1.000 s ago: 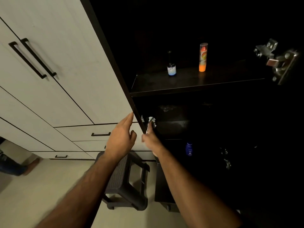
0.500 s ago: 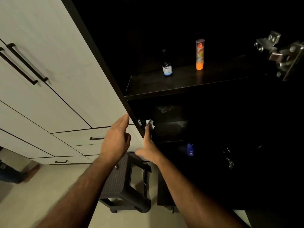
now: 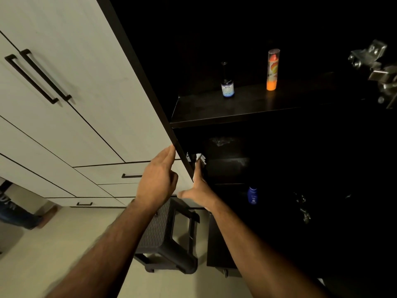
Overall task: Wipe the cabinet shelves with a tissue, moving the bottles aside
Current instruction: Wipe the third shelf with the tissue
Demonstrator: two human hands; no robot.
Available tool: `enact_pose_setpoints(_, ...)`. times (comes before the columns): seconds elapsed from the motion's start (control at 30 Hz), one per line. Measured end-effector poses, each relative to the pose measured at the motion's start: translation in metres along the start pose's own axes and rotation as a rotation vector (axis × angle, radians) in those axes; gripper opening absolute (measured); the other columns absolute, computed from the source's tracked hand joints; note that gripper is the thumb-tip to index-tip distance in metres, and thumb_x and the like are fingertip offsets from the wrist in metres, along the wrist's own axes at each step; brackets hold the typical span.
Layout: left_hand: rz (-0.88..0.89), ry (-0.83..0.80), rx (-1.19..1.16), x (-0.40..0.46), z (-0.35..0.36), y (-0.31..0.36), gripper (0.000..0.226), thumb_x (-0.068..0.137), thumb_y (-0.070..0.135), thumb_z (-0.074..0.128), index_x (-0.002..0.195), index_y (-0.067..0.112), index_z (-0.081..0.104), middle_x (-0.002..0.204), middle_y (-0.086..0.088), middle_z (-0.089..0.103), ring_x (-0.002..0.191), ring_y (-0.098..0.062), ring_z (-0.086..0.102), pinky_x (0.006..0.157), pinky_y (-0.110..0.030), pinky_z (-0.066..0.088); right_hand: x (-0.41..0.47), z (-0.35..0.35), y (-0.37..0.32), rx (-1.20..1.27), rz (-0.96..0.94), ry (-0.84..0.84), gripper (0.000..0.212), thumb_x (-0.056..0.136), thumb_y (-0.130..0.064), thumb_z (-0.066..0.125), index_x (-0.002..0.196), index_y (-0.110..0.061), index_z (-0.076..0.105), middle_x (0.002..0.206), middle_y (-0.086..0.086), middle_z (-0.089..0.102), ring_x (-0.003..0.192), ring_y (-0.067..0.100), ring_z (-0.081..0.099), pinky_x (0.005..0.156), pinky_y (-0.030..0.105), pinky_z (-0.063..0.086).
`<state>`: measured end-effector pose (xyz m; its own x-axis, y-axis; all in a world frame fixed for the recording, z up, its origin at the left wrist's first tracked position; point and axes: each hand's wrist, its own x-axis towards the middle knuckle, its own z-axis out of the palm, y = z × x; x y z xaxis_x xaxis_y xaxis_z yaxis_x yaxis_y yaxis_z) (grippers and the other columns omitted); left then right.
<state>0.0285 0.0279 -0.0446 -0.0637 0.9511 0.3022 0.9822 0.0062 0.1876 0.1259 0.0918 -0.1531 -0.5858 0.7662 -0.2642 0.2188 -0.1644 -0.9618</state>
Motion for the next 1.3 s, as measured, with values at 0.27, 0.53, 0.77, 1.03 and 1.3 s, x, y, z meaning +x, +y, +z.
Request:
enact_pose_setpoints(0.27,-0.002,0.011,0.001,0.015,-0.014,-0.011,0.074,0.096,0.051,0.047,0.155,0.017,0.019,0.159,-0.005,0.025,0.147,-0.018,0.021,0.119,-0.042,0.024,0.005,-0.005,-0.018,-0.032,-0.053,0.056,0.125,0.079,-0.008,0.075,0.151,-0.03,-0.025,0.164,0.004,-0.012,0.151,0.022,0.001,0.116,0.035,0.017)
enact_pose_setpoints(0.53,-0.165,0.083,-0.759,0.037,-0.038,0.017,0.023,0.102,0.031,0.045,0.119,0.023,0.059,0.108,0.013,0.067,0.111,-0.005,0.061,0.102,-0.038,0.049,0.004,-0.011,-0.029,0.026,-0.019,0.04,0.114,0.084,-0.004,0.066,0.152,-0.032,-0.021,0.162,0.011,0.011,0.144,0.027,0.027,0.107,0.031,0.031)
enact_pose_setpoints(0.77,-0.232,0.095,-0.979,0.048,-0.054,0.029,0.039,0.105,0.039,0.024,0.114,0.028,0.061,0.117,0.007,0.068,0.113,-0.009,0.063,0.094,-0.03,0.051,-0.01,-0.002,-0.012,0.008,-0.016,0.008,0.116,0.085,-0.002,0.065,0.15,-0.035,-0.024,0.164,0.008,0.007,0.144,0.026,0.028,0.109,0.032,0.03)
enact_pose_setpoints(1.03,-0.264,0.067,-1.006,0.058,-0.055,0.025,0.063,0.097,0.06,0.013,0.145,0.029,0.042,0.14,0.005,0.053,0.126,-0.012,0.052,0.1,-0.032,0.047,-0.015,0.007,-0.032,0.039,-0.135,0.057,0.115,0.082,0.001,0.062,0.15,-0.036,-0.024,0.163,-0.002,-0.015,0.15,0.024,0.001,0.11,0.031,0.02)
enact_pose_setpoints(1.3,-0.289,0.069,-1.022,0.056,-0.053,0.03,0.063,0.099,0.056,0.005,0.145,0.029,0.038,0.146,0.003,0.047,0.131,-0.012,0.046,0.105,-0.033,0.041,-0.001,-0.009,-0.036,0.031,-0.003,0.013,0.115,0.083,0.0,0.062,0.149,-0.038,-0.024,0.164,0.008,-0.002,0.147,0.032,0.018,0.116,0.047,0.03)
